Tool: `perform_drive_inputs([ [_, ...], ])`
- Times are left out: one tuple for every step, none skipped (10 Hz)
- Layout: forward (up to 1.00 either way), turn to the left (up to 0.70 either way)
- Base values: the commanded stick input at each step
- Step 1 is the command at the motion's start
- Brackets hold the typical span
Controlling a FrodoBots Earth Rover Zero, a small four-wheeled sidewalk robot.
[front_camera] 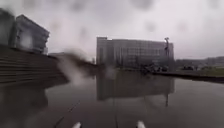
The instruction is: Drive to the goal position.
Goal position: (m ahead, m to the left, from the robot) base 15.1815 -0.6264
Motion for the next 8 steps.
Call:
perform_drive_inputs([
  [0.7, 0.15],
  [0.7, 0.14],
  [0.7, 0.01],
  [0.7, 0.01],
  [0.7, 0.01],
  [0.7, 0.01],
  [0.7, 0.01],
  [0.7, 0.01],
])
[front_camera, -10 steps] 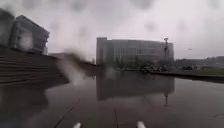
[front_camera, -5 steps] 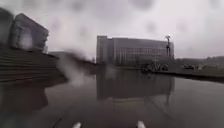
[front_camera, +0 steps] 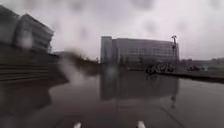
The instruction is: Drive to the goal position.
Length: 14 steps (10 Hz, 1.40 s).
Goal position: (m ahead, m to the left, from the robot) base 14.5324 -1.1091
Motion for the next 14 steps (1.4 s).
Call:
perform_drive_inputs([
  [0.7, 0.01],
  [0.7, 0.01],
  [0.7, 0.01],
  [0.7, 0.01],
  [0.7, 0.01],
  [0.7, 0.01],
  [0.7, -0.03],
  [0.7, -0.1],
  [0.7, -0.12],
  [0.7, -0.12],
  [0.7, -0.13],
  [0.7, -0.09],
  [0.7, 0.01],
  [0.7, 0.01],
])
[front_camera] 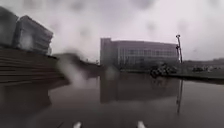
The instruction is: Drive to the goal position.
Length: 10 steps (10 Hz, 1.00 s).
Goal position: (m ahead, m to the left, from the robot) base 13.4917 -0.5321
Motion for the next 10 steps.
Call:
perform_drive_inputs([
  [0.7, 0.01],
  [0.7, 0.01],
  [0.7, 0.01],
  [0.7, 0.01],
  [0.7, 0.01],
  [0.7, 0.01],
  [0.7, -0.02],
  [0.7, -0.09],
  [0.7, -0.13],
  [0.7, -0.13],
])
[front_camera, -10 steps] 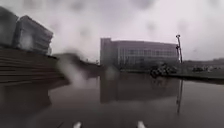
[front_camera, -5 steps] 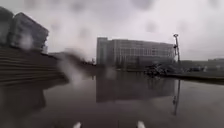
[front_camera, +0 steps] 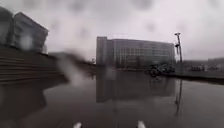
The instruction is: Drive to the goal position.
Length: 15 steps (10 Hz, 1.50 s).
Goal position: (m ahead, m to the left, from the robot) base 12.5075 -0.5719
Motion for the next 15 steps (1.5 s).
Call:
perform_drive_inputs([
  [0.7, -0.13],
  [0.7, -0.13],
  [0.7, -0.13],
  [0.7, -0.13],
  [0.7, -0.13],
  [0.7, -0.13],
  [0.7, -0.13],
  [0.7, -0.13],
  [0.7, -0.13],
  [0.7, -0.13],
  [0.7, -0.13],
  [0.7, -0.13],
  [0.7, -0.13],
  [0.7, -0.13],
  [0.7, -0.13],
])
